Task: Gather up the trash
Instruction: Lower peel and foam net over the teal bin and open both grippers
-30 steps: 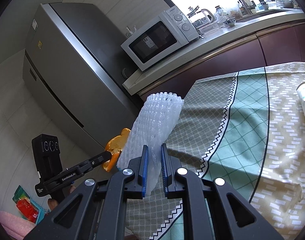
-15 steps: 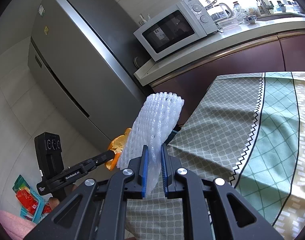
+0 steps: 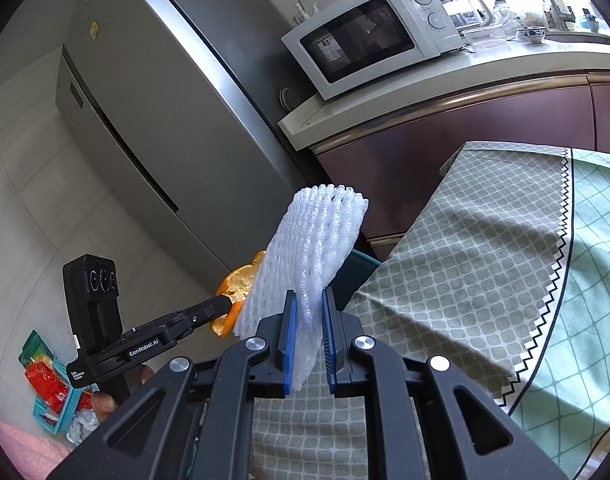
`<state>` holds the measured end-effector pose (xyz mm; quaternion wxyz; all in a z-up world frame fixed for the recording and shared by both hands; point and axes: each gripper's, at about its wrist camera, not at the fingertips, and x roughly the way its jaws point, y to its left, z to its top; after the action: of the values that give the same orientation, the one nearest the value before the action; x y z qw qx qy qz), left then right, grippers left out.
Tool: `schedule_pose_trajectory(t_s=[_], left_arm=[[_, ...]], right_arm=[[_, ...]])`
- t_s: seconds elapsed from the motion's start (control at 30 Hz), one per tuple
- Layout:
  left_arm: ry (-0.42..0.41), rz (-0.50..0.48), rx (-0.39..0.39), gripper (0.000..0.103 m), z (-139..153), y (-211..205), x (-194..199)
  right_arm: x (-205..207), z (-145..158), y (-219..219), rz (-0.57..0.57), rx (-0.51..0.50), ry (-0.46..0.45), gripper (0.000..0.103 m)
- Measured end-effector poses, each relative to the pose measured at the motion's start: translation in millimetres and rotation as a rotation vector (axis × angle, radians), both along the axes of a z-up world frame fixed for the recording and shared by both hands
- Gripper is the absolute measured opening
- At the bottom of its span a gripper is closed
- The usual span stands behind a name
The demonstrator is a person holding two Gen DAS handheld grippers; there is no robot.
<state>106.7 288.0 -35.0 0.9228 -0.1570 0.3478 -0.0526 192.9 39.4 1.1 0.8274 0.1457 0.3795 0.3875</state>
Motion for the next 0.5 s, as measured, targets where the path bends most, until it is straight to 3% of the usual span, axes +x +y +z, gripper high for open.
schedule_pose_trajectory(t_s=[0.5], left_arm=[[0.057, 0.050, 0.005, 0.015, -25.8, 11.9, 27.7]], right_arm=[[20.6, -19.7, 42.0, 0.040, -0.079, 0.057, 0.011]])
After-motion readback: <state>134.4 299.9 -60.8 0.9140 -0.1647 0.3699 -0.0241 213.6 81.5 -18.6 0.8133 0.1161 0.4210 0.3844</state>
